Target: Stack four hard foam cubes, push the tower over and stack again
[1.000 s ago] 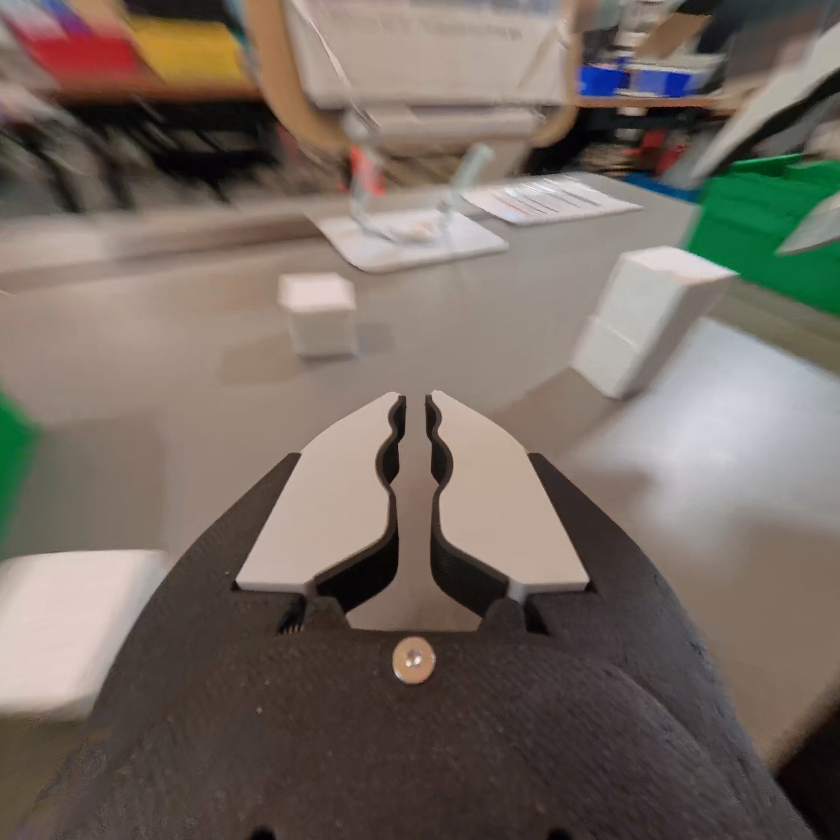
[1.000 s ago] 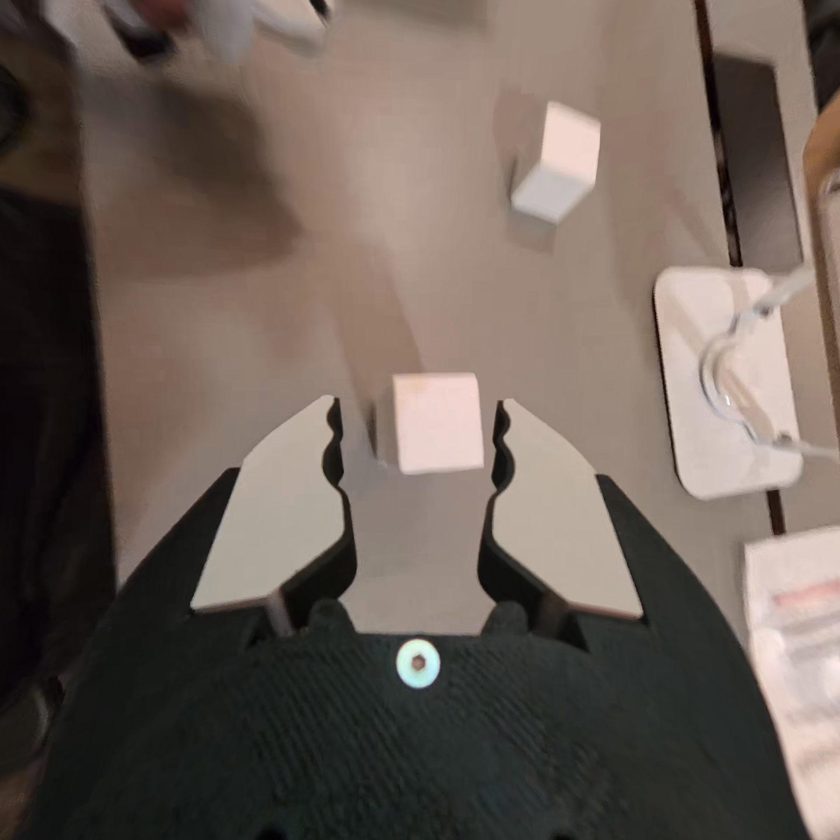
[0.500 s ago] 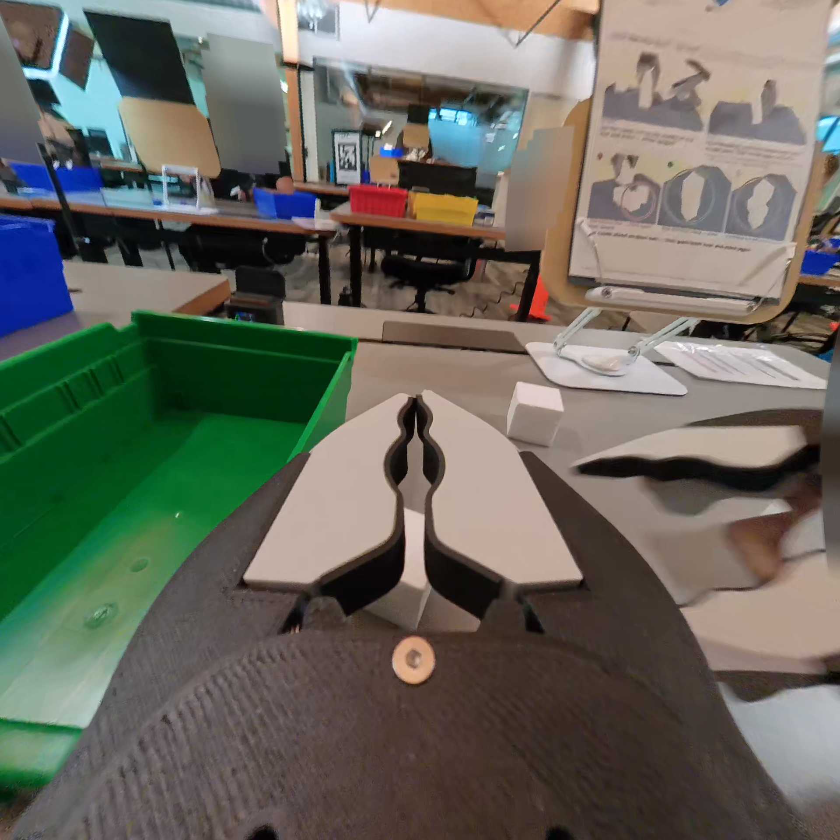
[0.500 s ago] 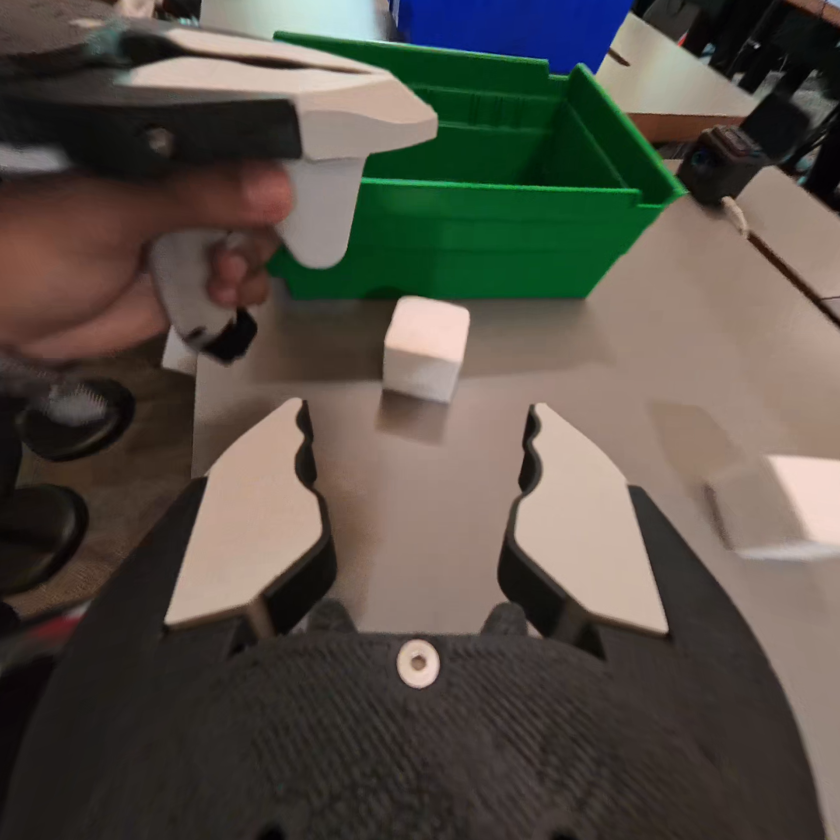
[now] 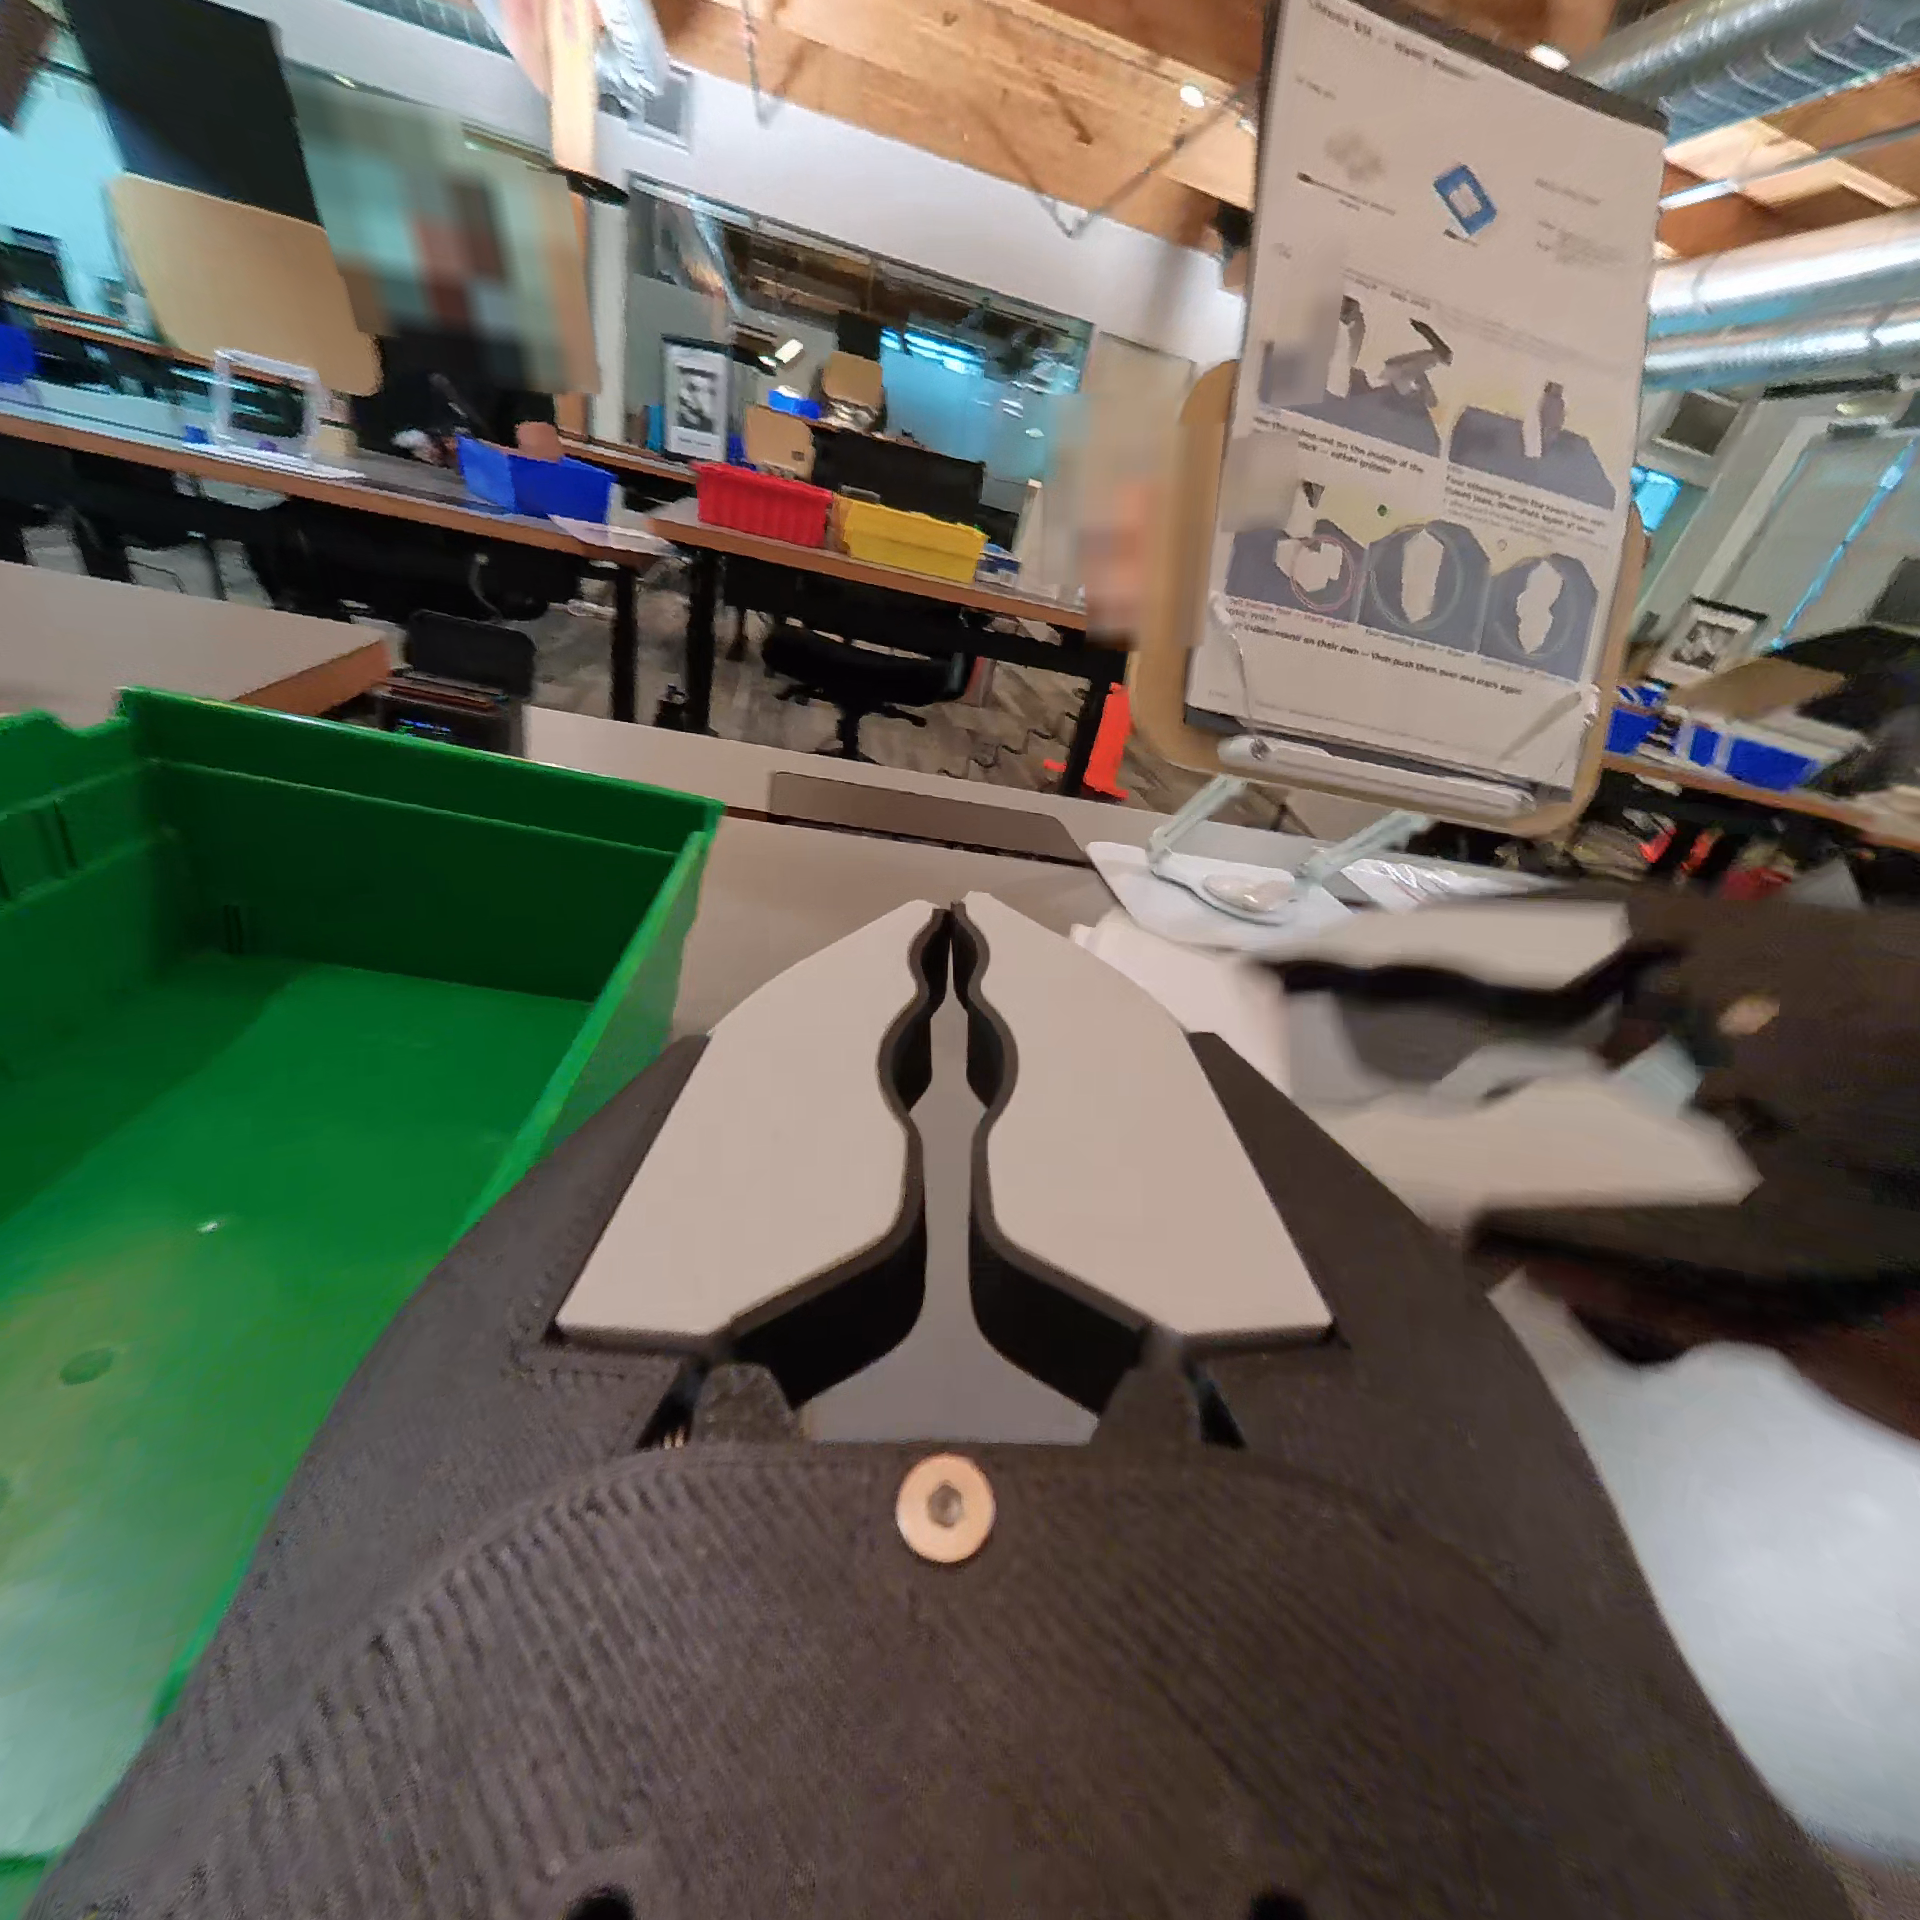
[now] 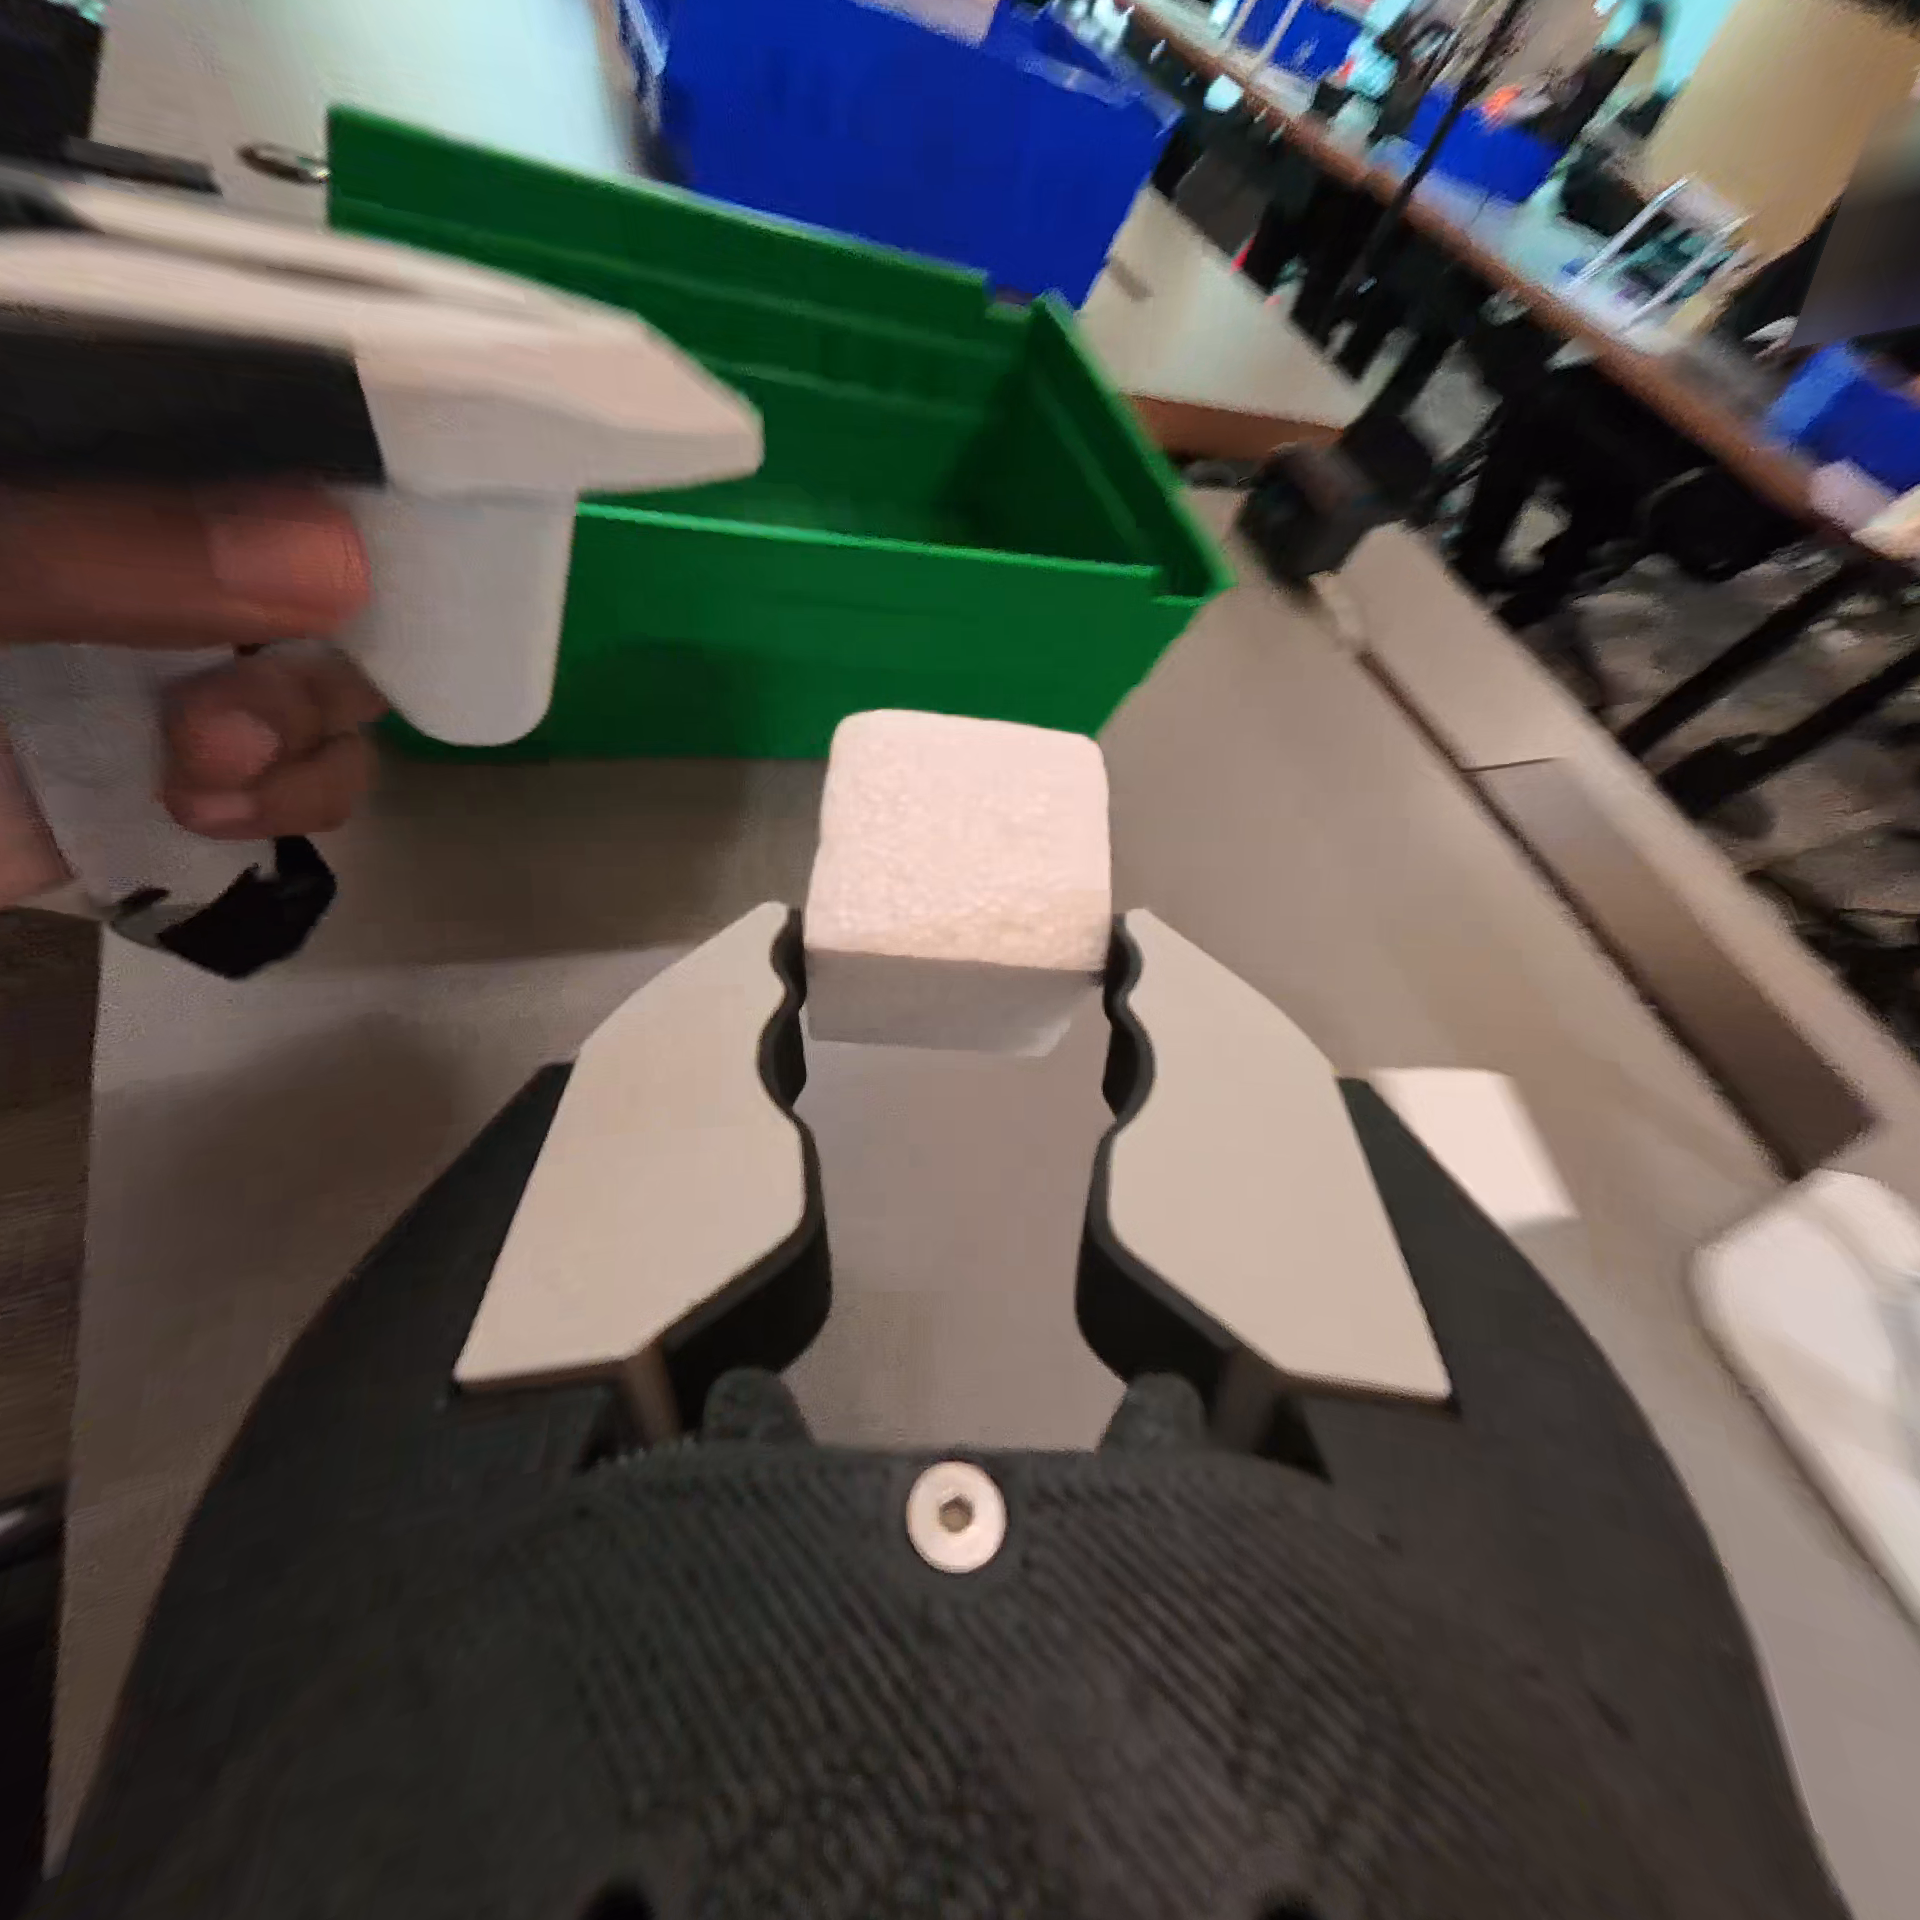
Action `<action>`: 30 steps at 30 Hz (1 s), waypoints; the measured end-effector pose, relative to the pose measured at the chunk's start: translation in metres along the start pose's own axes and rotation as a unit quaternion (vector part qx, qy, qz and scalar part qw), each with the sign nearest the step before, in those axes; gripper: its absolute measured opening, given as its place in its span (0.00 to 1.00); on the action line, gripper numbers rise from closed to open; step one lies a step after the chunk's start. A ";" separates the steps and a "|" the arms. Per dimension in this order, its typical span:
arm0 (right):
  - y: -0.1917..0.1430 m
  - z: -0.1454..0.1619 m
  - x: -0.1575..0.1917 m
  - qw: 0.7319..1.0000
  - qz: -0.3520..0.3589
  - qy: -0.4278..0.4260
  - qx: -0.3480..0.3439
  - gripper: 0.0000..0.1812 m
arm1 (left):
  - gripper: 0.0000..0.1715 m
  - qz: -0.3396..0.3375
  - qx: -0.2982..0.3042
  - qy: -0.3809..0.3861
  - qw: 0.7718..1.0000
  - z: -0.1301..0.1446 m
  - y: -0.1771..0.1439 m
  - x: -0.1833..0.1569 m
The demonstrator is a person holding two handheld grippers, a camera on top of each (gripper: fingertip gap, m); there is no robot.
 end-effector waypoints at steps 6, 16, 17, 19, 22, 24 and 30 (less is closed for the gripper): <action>-0.139 -0.012 -0.091 0.989 0.083 -0.112 -0.042 0.31 | 0.00 0.077 0.057 0.025 0.995 0.016 0.015 -0.034; -0.237 0.068 -0.183 0.994 -0.078 -0.073 0.004 0.31 | 0.03 0.182 0.219 -0.047 0.957 0.070 0.039 -0.059; -0.233 0.075 -0.187 0.994 -0.083 -0.064 0.015 0.31 | 0.03 0.173 0.220 -0.039 0.959 0.071 0.039 -0.058; -0.223 0.088 -0.189 0.992 -0.098 -0.058 0.048 0.31 | 0.03 0.161 0.215 -0.034 0.963 0.070 0.037 -0.056; -0.210 0.097 -0.187 0.987 -0.125 -0.058 0.082 0.31 | 0.03 0.157 0.207 -0.046 0.965 0.069 0.037 -0.053; -0.203 0.099 -0.184 0.984 -0.142 -0.055 0.087 0.31 | 0.03 0.154 0.209 -0.054 0.964 0.071 0.039 -0.051; -0.200 0.102 -0.182 0.980 -0.173 -0.055 0.085 0.31 | 0.04 0.152 0.208 -0.065 0.964 0.071 0.038 -0.048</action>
Point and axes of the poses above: each gripper's, where its closed fingertips meet, y out along the fingers, z out of its underside, x = y × z across the jaws, the point moved 10 cm from there along -y, back along the fingers, and after that the axes turned 6 degrees about z, right-handed, at the moved point
